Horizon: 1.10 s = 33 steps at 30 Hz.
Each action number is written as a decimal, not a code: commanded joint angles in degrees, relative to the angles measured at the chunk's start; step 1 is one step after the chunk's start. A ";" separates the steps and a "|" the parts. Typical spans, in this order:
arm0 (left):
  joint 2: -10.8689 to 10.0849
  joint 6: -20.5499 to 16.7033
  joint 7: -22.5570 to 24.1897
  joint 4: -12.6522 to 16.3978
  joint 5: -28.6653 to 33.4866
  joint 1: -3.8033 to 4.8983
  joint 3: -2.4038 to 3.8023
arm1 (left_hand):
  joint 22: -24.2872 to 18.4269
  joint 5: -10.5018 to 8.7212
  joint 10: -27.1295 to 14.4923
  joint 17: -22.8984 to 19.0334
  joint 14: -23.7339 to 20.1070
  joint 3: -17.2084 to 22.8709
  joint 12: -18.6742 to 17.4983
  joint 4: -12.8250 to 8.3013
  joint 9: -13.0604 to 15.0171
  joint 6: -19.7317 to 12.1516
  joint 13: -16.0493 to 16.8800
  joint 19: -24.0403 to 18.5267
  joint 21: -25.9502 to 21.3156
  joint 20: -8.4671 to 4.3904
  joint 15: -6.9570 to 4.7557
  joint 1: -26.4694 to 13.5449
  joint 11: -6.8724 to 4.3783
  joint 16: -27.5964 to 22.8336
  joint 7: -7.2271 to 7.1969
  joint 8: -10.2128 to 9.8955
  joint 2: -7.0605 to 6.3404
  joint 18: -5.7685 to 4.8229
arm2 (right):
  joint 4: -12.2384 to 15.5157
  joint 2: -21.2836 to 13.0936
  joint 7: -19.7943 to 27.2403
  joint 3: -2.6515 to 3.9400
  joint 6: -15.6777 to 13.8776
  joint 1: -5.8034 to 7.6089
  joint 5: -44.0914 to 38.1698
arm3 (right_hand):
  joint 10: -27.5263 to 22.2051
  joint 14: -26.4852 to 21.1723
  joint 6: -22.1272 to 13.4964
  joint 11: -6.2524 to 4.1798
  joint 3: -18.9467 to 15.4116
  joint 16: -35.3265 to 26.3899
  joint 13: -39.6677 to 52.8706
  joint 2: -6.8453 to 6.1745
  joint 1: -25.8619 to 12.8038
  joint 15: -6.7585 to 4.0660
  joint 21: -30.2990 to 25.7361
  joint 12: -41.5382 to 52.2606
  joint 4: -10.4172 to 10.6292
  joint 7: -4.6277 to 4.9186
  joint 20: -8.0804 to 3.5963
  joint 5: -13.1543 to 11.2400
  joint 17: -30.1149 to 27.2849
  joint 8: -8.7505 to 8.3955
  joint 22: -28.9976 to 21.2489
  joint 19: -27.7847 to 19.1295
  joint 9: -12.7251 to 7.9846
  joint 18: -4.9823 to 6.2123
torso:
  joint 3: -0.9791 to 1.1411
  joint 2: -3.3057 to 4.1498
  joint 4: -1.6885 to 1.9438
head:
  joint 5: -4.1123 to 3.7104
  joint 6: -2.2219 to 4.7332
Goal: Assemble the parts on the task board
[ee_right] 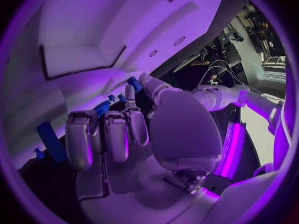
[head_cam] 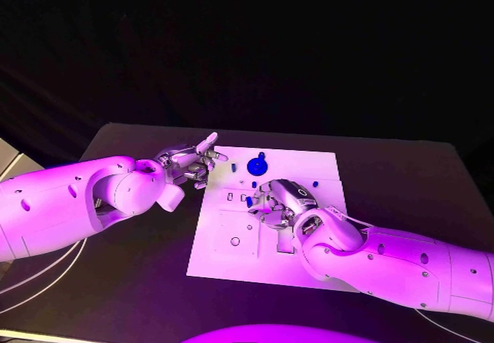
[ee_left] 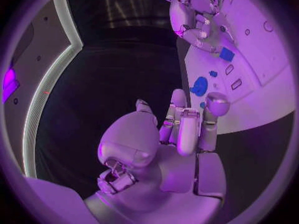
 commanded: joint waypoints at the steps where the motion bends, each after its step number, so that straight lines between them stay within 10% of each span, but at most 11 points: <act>1: 0.11 1.16 0.07 0.02 -0.20 0.06 0.05 | 0.00 -0.07 -0.43 3.79 0.09 -0.33 0.36 -0.05 0.05 -0.45 -0.09 -0.15 -0.01 0.13 0.34 0.63 -0.12 -0.18 0.27 0.40 -0.08 0.52 | 0.16 -0.04 -0.04 0.00 0.72 -0.05 -0.76 | -0.02 5.24 -0.10 0.10 -0.21 -0.27 7.96 -0.11 0.21 0.35 -0.32 0.05 0.07 -0.10 0.30 0.13 12.37 0.36 12.80 4.67 -0.06 -0.41 | -0.02 0.02 0.00 | 0.02 0.12; 24: 0.33 1.08 -1.57 0.13 -7.72 0.06 0.05 | -2.16 -0.07 -1.24 1.76 -1.12 -1.99 0.64 -0.59 0.11 -0.91 -0.43 -1.49 -0.96 0.21 0.43 4.90 -0.03 -0.77 0.33 1.17 -2.01 0.88 | 1.46 -1.83 0.28 0.44 -0.36 0.38 -0.82 | -0.81 5.13 -1.34 0.47 -1.54 -0.54 7.30 -0.64 0.60 0.60 -0.98 -0.96 0.66 0.42 0.45 0.12 11.91 -0.03 12.39 4.45 -0.55 -0.26 | -0.06 -0.16 -0.04 | -0.10 0.37; 33: 1.01 6.15 -10.19 0.13 -19.88 0.38 0.65 | -0.95 -0.04 -0.23 2.56 -0.28 -3.68 1.34 -0.05 3.33 1.10 -1.04 -0.01 -0.51 -0.88 -0.85 5.99 -1.49 -0.52 -1.31 7.74 -2.23 0.62 | 4.30 -5.07 7.62 1.36 -1.73 2.67 6.96 | -2.08 4.88 -2.93 1.21 -3.47 -1.10 6.37 -0.77 1.76 1.25 -2.02 -2.38 1.43 1.22 1.03 0.16 10.97 -0.65 11.77 4.09 -1.21 -0.03 | -0.06 -0.61 -0.05 | -0.26 0.50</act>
